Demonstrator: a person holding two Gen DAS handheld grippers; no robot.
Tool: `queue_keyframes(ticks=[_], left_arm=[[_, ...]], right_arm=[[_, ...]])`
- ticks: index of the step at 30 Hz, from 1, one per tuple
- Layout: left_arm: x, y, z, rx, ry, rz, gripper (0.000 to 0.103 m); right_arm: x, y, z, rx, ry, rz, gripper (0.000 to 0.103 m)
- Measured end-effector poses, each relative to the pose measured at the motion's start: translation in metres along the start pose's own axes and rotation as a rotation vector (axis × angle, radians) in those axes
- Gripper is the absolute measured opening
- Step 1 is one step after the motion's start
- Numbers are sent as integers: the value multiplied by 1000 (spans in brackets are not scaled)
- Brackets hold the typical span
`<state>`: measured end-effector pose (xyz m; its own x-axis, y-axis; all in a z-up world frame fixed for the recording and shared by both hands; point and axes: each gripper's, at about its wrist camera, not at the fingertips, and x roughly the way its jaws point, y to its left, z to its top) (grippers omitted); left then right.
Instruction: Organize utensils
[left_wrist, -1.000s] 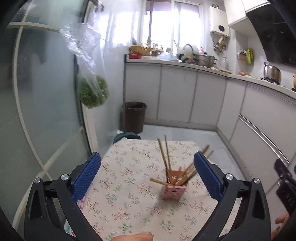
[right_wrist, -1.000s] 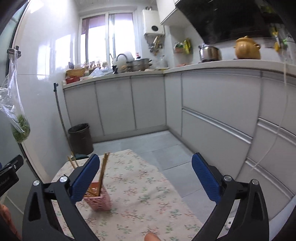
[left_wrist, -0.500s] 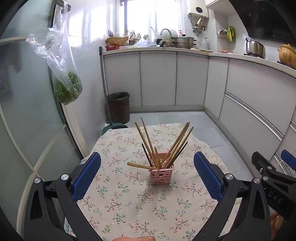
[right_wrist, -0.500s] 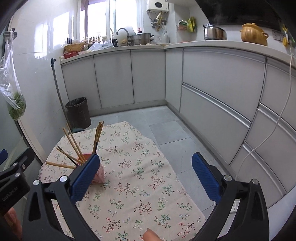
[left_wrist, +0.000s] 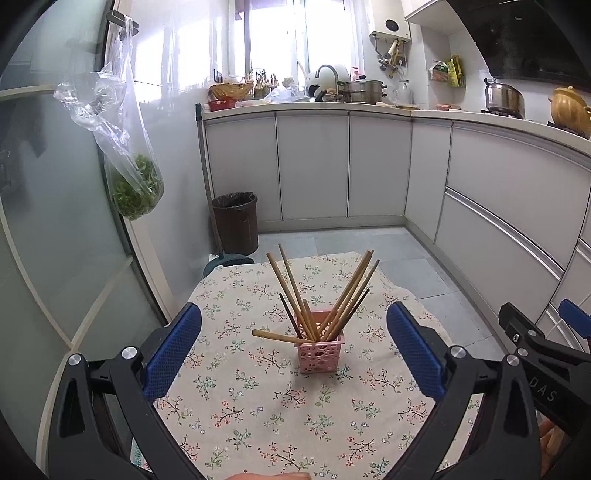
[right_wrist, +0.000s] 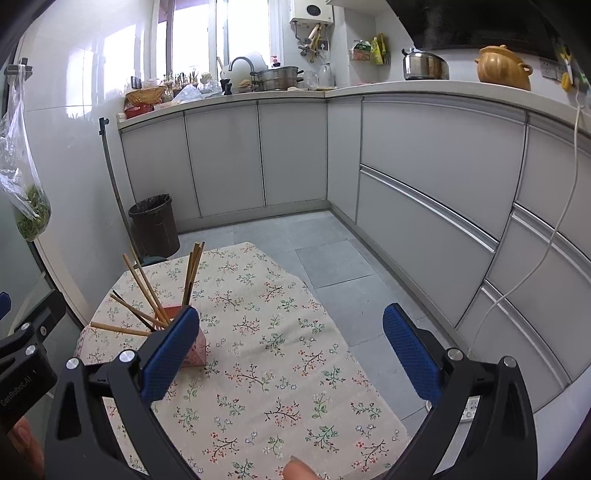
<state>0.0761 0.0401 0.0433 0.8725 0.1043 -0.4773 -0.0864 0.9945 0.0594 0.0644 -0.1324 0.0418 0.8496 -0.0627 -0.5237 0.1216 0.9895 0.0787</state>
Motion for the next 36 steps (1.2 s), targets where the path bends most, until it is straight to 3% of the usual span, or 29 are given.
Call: queue_keyframes(ticks=[36], left_arm=[[5,-2,0,-10,13,3,96]], right_arm=[[6,-5,-4,19,27,11,97]])
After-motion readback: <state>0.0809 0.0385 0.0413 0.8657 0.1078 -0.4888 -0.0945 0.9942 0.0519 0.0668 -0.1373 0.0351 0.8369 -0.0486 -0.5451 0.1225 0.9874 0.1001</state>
